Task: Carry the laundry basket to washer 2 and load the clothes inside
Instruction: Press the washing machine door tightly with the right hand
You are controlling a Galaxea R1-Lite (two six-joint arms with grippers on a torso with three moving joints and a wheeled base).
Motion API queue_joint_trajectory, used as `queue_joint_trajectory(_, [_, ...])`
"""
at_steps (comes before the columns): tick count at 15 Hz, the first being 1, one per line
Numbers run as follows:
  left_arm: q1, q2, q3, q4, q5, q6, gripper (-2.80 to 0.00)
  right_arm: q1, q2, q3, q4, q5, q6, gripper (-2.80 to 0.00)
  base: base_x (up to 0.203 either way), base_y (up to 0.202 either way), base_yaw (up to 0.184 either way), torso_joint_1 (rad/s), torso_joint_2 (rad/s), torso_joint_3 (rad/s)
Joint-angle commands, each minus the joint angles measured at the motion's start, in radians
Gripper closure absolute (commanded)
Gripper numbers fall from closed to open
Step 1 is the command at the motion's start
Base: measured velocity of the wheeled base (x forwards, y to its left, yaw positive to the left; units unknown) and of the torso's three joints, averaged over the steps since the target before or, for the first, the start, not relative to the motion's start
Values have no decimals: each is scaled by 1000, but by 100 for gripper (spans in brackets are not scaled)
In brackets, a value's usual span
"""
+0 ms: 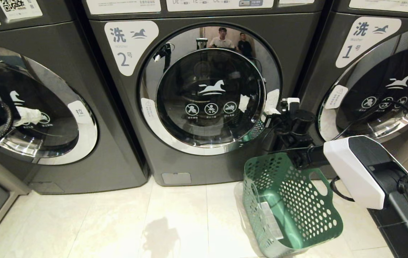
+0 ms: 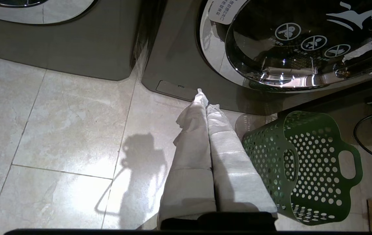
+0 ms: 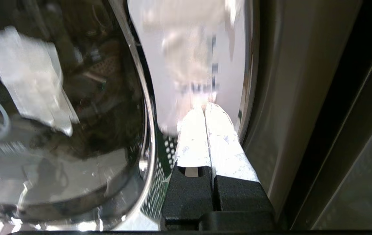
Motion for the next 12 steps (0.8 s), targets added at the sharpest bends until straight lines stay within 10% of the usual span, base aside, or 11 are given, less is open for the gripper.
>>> queue_joint_trajectory(1, [1,-7,7,-1,-1,1,0,11,-75,46,-9,-1,1,0,0,0,0,-6,3,-46])
queue_joint_trajectory(6, [-1,-7,11,-1,-4,0,0,13,-198,252,-13,-3,2,0,0,0,0,1,2,-8])
queue_joint_trajectory(12, [1,-40,53,-1,-4,-2,0,9,-161,101,-26,-33,-22,0,0,0,0,0,0,0])
